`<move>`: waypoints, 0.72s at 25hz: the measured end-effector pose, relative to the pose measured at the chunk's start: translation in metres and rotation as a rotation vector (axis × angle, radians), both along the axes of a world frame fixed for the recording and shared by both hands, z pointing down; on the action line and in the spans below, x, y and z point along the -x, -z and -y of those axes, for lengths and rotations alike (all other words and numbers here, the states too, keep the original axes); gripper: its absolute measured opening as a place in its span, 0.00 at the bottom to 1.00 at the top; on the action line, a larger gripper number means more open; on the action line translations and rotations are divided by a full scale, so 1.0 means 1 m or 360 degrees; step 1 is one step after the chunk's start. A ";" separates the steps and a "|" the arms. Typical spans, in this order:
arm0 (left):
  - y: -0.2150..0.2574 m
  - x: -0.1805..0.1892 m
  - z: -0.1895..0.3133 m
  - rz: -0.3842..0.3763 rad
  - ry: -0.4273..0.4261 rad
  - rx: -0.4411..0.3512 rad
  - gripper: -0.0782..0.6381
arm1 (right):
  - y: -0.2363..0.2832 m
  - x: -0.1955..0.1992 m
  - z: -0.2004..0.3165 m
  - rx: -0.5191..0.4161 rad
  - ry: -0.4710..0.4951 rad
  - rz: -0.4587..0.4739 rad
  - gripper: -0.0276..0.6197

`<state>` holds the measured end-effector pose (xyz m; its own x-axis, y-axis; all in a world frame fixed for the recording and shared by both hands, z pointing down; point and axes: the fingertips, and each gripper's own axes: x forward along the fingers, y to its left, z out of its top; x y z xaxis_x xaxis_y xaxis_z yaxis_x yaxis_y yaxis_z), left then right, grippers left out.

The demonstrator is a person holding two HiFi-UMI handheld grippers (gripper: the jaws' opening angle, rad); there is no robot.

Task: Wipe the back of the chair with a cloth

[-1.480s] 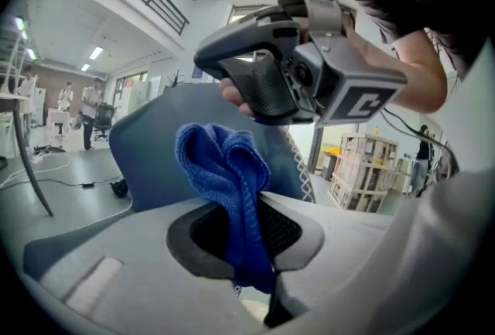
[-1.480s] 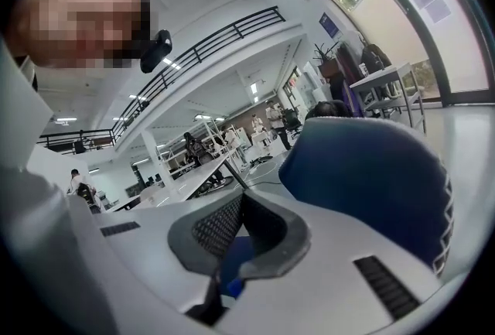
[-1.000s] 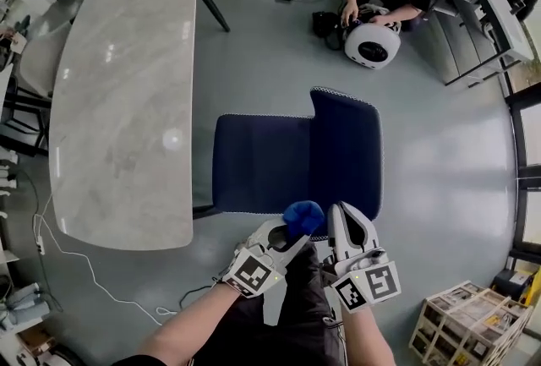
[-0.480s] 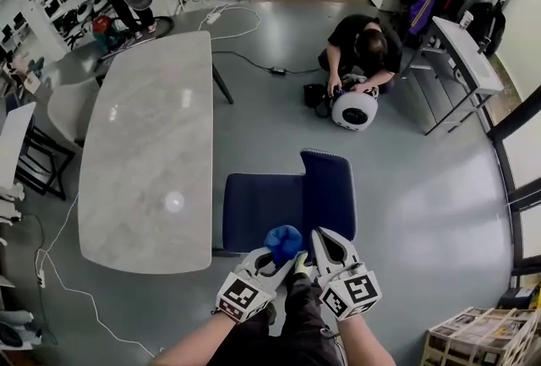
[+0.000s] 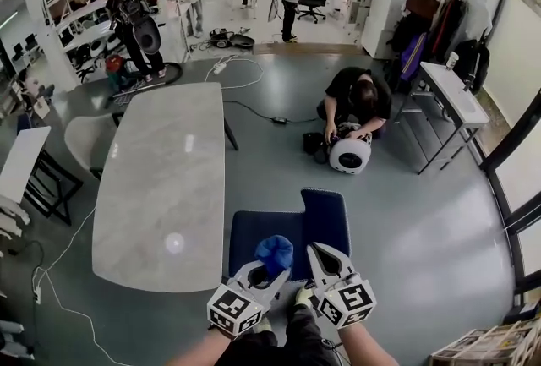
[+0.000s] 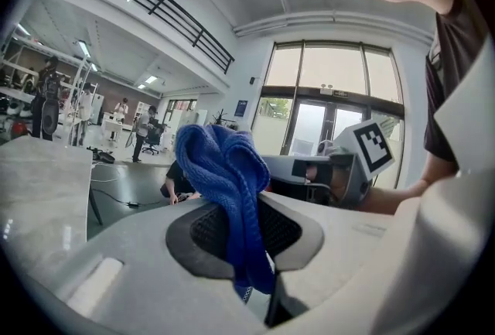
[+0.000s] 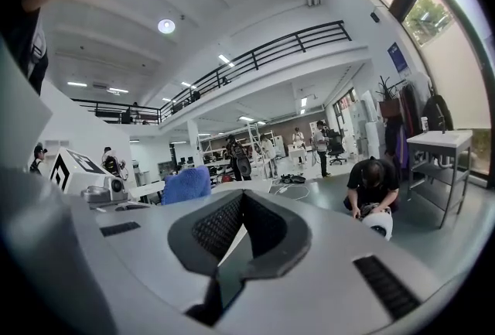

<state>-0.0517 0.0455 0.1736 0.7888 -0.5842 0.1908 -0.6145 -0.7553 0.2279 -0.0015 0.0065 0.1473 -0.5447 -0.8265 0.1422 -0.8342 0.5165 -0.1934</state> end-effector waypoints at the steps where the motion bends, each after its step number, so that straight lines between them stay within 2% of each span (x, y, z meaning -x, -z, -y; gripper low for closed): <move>1: 0.007 0.002 -0.001 -0.0005 0.0009 -0.0007 0.21 | 0.006 0.002 -0.002 -0.0007 0.0006 0.0007 0.06; 7: 0.045 0.011 -0.008 -0.0019 0.0049 -0.0044 0.21 | 0.041 0.013 -0.012 -0.0066 0.0056 0.0018 0.06; 11: 0.066 0.024 -0.011 -0.0016 0.0091 -0.0094 0.21 | 0.061 0.019 -0.014 -0.0103 0.0029 0.0021 0.06; 18: 0.100 0.026 -0.008 -0.0136 0.0111 -0.0140 0.21 | 0.083 0.016 -0.009 -0.0154 0.0021 0.0000 0.06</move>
<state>-0.0773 0.0536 0.0737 0.7568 -0.6498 0.0701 -0.6474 -0.7307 0.2166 -0.0176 0.0151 0.0640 -0.5556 -0.8291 0.0623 -0.8272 0.5437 -0.1420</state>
